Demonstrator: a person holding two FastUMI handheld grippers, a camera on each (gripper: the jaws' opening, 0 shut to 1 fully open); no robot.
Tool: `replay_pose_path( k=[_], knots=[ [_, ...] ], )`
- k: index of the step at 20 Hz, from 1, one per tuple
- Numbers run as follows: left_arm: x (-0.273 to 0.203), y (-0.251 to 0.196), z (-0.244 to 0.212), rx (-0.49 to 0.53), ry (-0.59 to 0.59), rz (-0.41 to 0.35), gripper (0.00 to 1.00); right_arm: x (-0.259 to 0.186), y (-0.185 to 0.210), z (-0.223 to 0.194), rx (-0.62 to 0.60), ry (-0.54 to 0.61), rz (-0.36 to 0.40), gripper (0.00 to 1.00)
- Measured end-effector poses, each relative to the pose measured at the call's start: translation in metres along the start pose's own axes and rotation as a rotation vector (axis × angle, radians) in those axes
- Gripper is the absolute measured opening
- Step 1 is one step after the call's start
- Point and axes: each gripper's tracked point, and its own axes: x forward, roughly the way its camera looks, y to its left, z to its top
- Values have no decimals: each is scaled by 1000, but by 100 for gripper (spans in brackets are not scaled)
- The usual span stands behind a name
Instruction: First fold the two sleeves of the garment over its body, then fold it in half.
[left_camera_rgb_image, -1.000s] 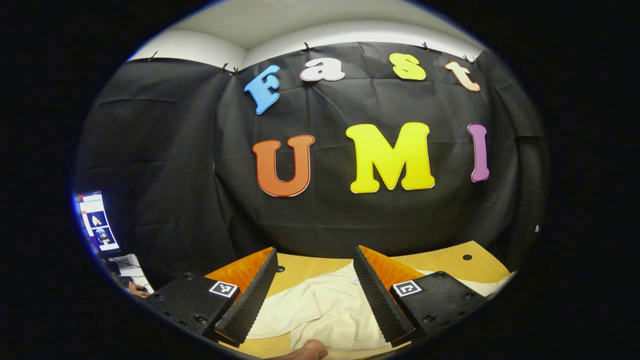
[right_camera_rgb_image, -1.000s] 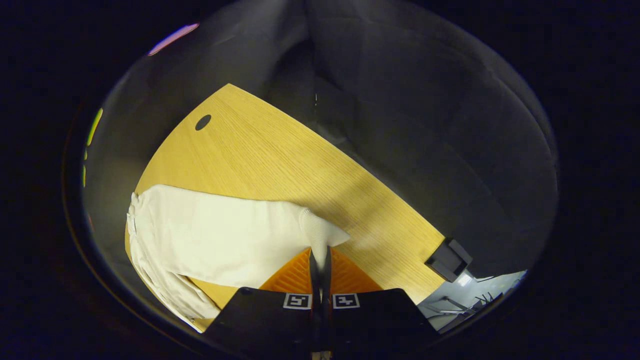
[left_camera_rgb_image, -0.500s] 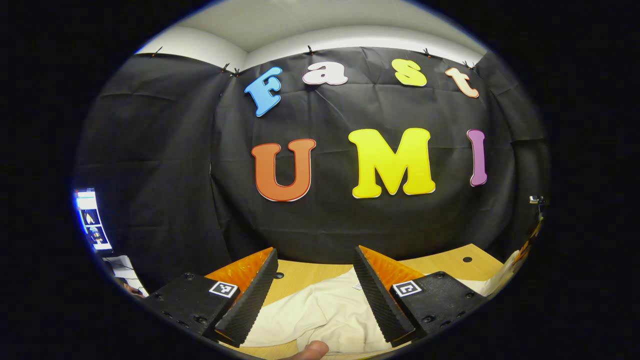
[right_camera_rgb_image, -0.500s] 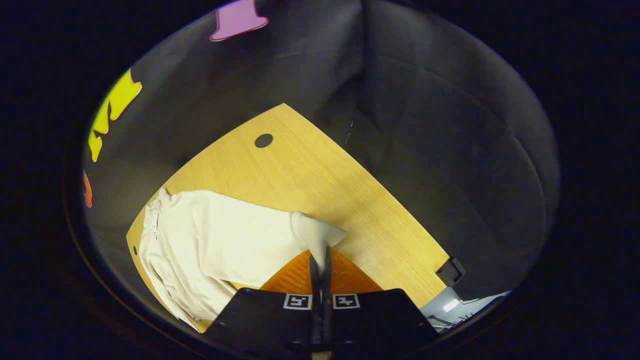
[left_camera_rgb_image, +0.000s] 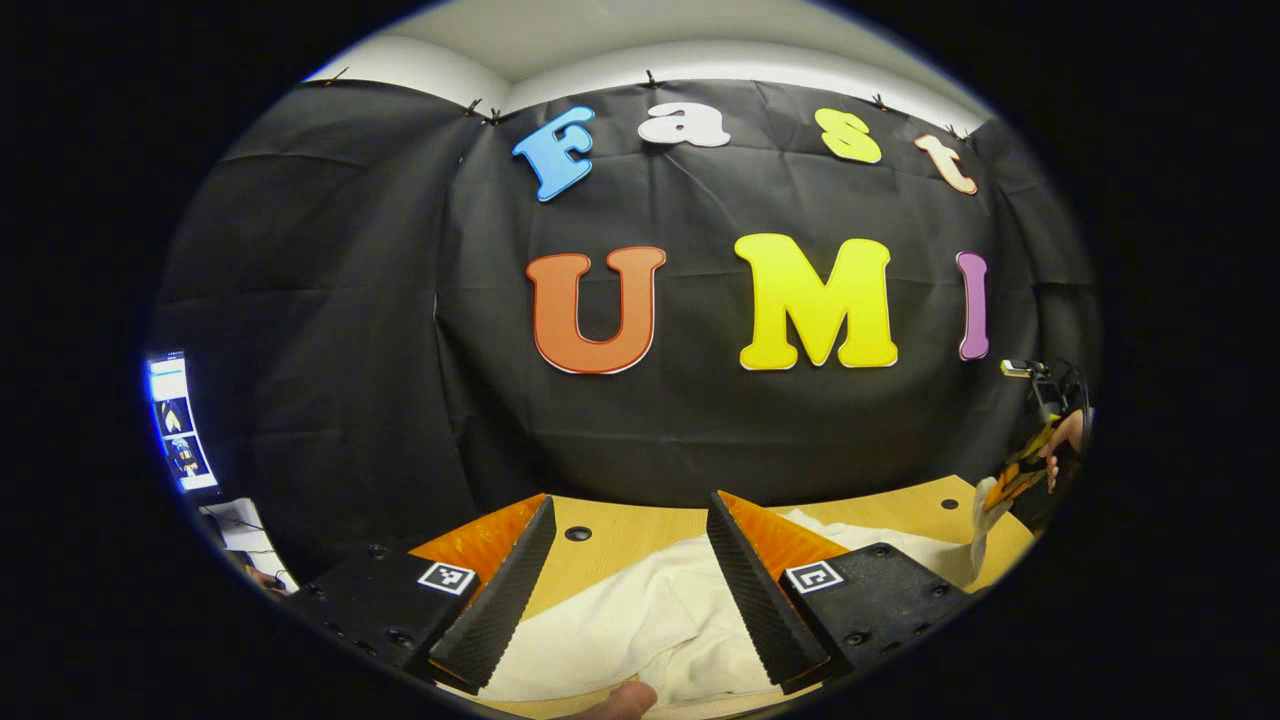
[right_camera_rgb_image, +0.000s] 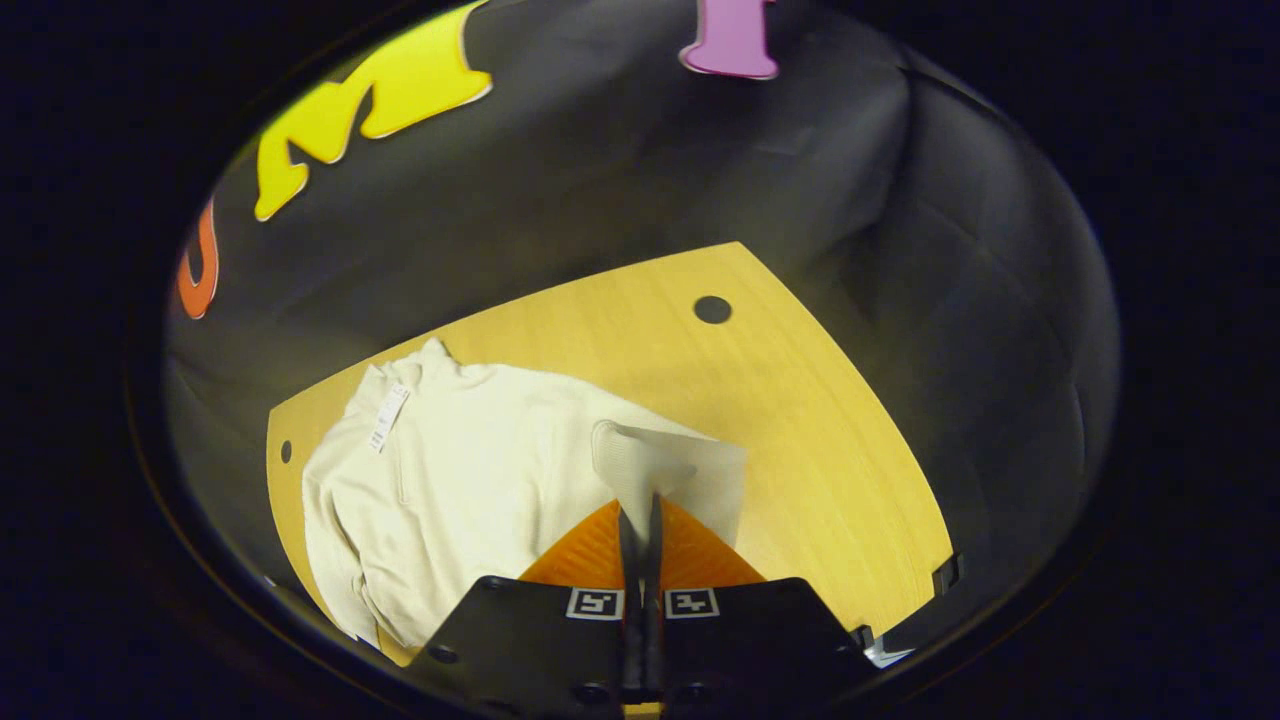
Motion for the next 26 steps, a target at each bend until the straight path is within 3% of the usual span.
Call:
replay_pose_path(
  k=[16,19,26],
  knots=[
    [12,91,-51,-37,88,53,97,47,339,-37,-200,10,287,1],
    [8,102,-60,-33,103,74,96,48,387,-64,-247,38,371,1],
    [3,111,-77,-30,122,102,96,66,418,-123,-411,116,348,1]
  ],
)
